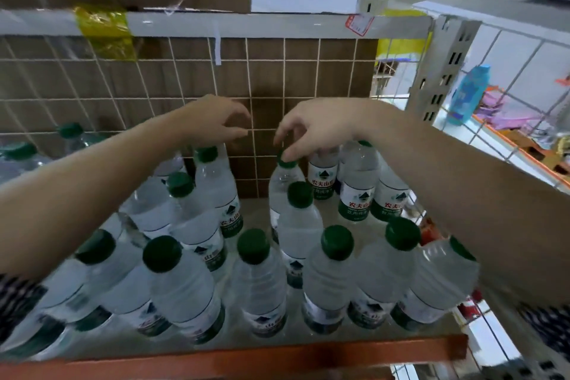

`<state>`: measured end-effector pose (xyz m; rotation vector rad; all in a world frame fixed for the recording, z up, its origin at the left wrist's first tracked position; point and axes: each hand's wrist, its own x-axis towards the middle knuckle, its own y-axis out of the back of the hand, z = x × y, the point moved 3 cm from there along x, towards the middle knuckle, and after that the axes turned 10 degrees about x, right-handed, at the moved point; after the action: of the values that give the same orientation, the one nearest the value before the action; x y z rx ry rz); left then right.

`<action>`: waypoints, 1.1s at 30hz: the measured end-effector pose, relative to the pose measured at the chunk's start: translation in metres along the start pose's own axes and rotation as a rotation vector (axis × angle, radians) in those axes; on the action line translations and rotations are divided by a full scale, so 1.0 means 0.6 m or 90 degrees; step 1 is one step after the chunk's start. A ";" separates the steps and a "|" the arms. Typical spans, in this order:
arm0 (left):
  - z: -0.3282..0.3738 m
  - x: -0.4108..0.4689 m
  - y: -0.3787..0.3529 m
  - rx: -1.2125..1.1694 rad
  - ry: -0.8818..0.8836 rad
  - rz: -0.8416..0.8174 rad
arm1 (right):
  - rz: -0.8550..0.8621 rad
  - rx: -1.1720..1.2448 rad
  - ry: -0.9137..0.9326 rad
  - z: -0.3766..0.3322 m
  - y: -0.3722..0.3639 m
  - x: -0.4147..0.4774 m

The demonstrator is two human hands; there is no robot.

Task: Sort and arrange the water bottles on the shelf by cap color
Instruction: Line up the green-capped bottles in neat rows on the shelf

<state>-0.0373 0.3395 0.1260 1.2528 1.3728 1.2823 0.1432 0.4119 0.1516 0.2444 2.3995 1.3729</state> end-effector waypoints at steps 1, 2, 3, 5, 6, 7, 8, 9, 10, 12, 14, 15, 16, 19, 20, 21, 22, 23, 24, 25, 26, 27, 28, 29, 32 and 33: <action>-0.013 -0.004 -0.004 0.023 0.018 -0.013 | -0.021 -0.011 0.002 0.001 -0.008 0.013; -0.022 -0.009 -0.006 0.039 0.022 -0.024 | -0.036 -0.032 0.007 0.002 -0.016 0.025; -0.028 -0.013 -0.005 0.048 0.011 -0.030 | -0.043 -0.056 0.011 0.004 -0.023 0.036; -0.028 -0.023 0.001 0.051 -0.020 -0.040 | -0.033 -0.097 0.015 0.008 -0.035 0.053; -0.025 -0.029 0.003 0.050 -0.034 -0.051 | -0.020 -0.114 0.016 0.010 -0.037 0.059; -0.020 -0.034 0.002 0.056 -0.048 -0.068 | -0.007 -0.123 0.014 0.012 -0.037 0.063; -0.015 -0.038 0.000 0.073 -0.063 -0.090 | 0.004 -0.124 0.010 0.015 -0.036 0.065; -0.012 -0.041 -0.004 0.098 -0.072 -0.113 | 0.014 -0.120 0.005 0.019 -0.032 0.065; -0.010 -0.042 -0.009 0.122 -0.073 -0.133 | 0.021 -0.114 0.001 0.023 -0.028 0.064; -0.013 -0.040 -0.013 0.117 -0.059 -0.152 | 0.027 -0.103 -0.007 0.034 -0.020 0.059; -0.015 -0.032 -0.013 0.056 -0.059 -0.141 | 0.023 -0.090 -0.020 0.047 -0.010 0.051; -0.013 -0.027 -0.013 0.034 -0.070 -0.128 | 0.021 -0.083 -0.027 0.052 -0.004 0.047; -0.009 -0.021 -0.011 0.017 -0.082 -0.113 | 0.021 -0.080 -0.034 0.057 0.005 0.044; 0.010 0.000 -0.008 0.011 -0.122 -0.080 | 0.026 -0.111 -0.044 0.069 0.030 0.035; 0.017 0.007 -0.008 0.015 -0.135 -0.074 | 0.025 -0.130 -0.048 0.073 0.036 0.033; 0.024 0.015 -0.007 0.008 -0.144 -0.071 | 0.023 -0.151 -0.051 0.077 0.040 0.033; 0.031 0.023 -0.006 -0.010 -0.151 -0.069 | 0.020 -0.166 -0.055 0.081 0.043 0.033; 0.039 0.030 -0.006 -0.033 -0.157 -0.069 | 0.015 -0.172 -0.062 0.085 0.045 0.032; 0.048 0.036 -0.005 -0.056 -0.163 -0.068 | 0.008 -0.173 -0.070 0.090 0.044 0.031; 0.058 0.041 -0.004 -0.077 -0.168 -0.062 | 0.003 -0.174 -0.077 0.096 0.042 0.031; 0.066 0.046 -0.004 -0.093 -0.174 -0.050 | 0.002 -0.172 -0.082 0.101 0.042 0.030; 0.075 0.050 -0.003 -0.103 -0.180 -0.036 | 0.007 -0.165 -0.085 0.107 0.042 0.029; 0.081 0.053 -0.003 -0.107 -0.187 -0.026 | 0.013 -0.156 -0.086 0.113 0.043 0.028; 0.087 0.056 -0.004 -0.112 -0.192 -0.022 | 0.017 -0.152 -0.086 0.117 0.044 0.027; 0.101 0.064 -0.005 -0.109 -0.203 -0.011 | 0.029 -0.160 -0.080 0.125 0.050 0.028; 0.105 0.067 -0.005 -0.099 -0.206 0.001 | 0.036 -0.154 -0.080 0.127 0.051 0.029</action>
<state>0.0190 0.3881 0.1179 1.2876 1.0230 1.1082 0.1562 0.4936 0.1387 0.3246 2.1163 1.6055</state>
